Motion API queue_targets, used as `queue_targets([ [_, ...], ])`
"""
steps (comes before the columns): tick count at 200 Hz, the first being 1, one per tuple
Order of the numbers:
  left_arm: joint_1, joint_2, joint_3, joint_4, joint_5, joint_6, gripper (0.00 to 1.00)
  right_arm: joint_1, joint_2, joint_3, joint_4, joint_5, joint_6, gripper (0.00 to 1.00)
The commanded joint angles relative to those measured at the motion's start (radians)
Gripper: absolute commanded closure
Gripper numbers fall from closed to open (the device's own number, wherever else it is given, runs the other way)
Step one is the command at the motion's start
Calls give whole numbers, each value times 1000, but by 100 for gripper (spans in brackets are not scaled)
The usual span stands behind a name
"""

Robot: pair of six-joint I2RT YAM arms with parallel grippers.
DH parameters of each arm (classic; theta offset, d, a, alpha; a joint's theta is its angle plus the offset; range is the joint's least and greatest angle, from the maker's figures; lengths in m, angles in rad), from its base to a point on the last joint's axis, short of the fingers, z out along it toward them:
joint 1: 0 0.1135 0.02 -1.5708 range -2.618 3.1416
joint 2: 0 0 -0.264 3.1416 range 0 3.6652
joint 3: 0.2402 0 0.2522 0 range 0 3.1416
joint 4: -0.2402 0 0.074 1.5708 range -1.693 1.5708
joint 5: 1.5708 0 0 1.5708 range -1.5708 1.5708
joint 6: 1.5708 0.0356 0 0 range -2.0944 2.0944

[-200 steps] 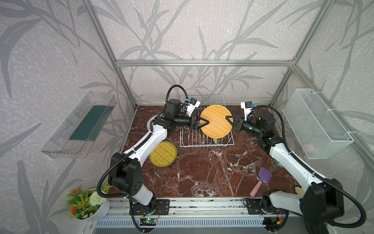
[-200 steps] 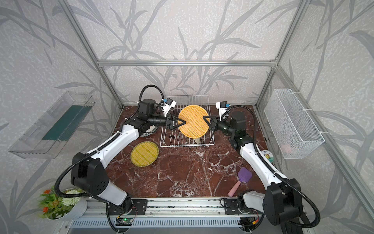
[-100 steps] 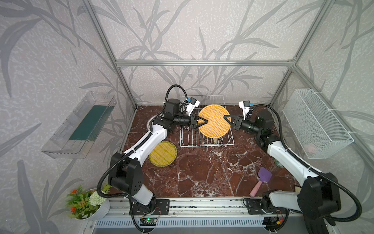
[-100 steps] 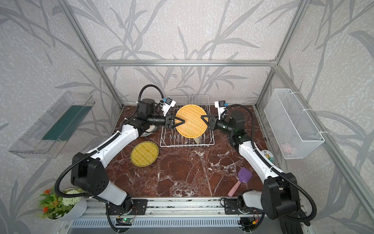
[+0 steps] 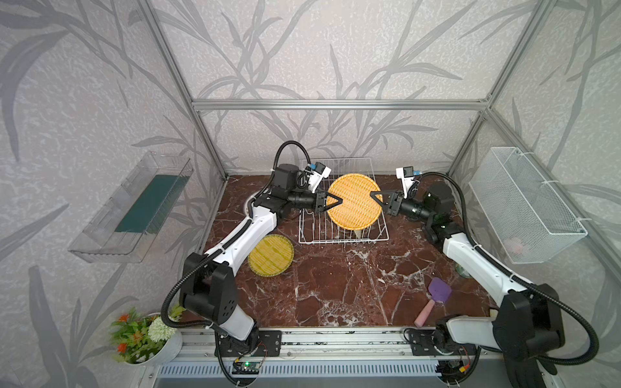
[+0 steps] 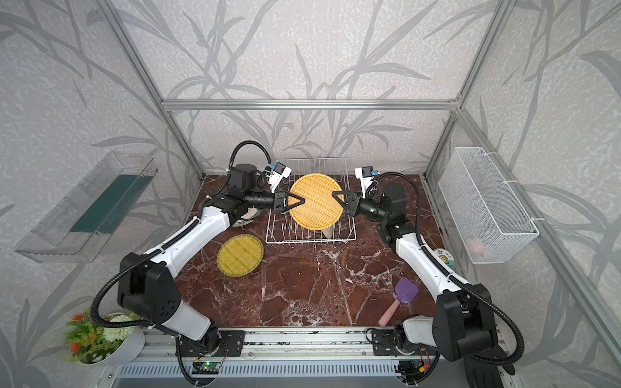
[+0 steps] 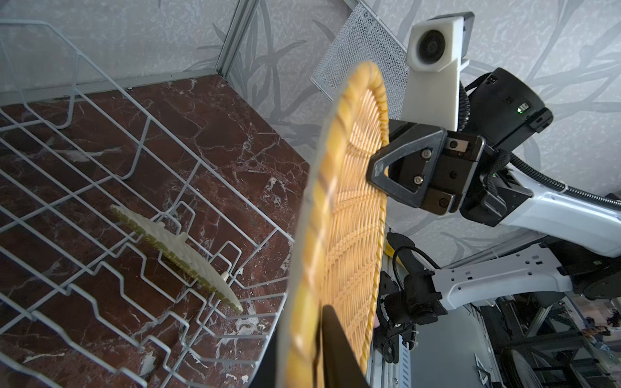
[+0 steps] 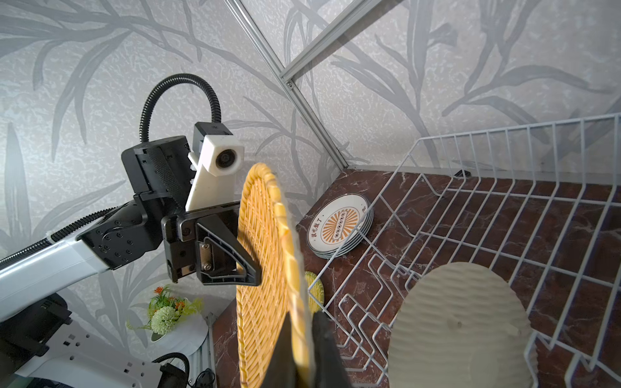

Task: Unload the plates from the dish rack
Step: Place the plate on the plate.

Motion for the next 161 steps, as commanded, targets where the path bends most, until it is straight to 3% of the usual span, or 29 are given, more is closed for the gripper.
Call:
queue_targets([
  [1, -13, -7, 4, 17, 50, 17, 89, 3, 8, 4, 27, 26, -3, 94],
  [22, -13, -10, 4, 19, 46, 12, 100, 3, 6, 1, 21, 30, -8, 86],
  [33, -13, -13, 3, 22, 43, 5, 100, 3, 7, -1, 17, 35, -9, 83],
  [61, -13, -41, 0, -9, -3, 18, 100, 3, -4, -2, -16, 72, -28, 61],
  [83, -13, -72, -16, -8, -50, 10, 100, 3, -42, 3, -112, 149, -89, 39],
  [107, -11, -104, -18, -28, -135, -4, 100, 3, -103, 4, -219, 240, -159, 0],
  [161, -9, -236, -67, -45, -385, -81, 100, 3, -249, -25, -382, 373, -281, 1],
])
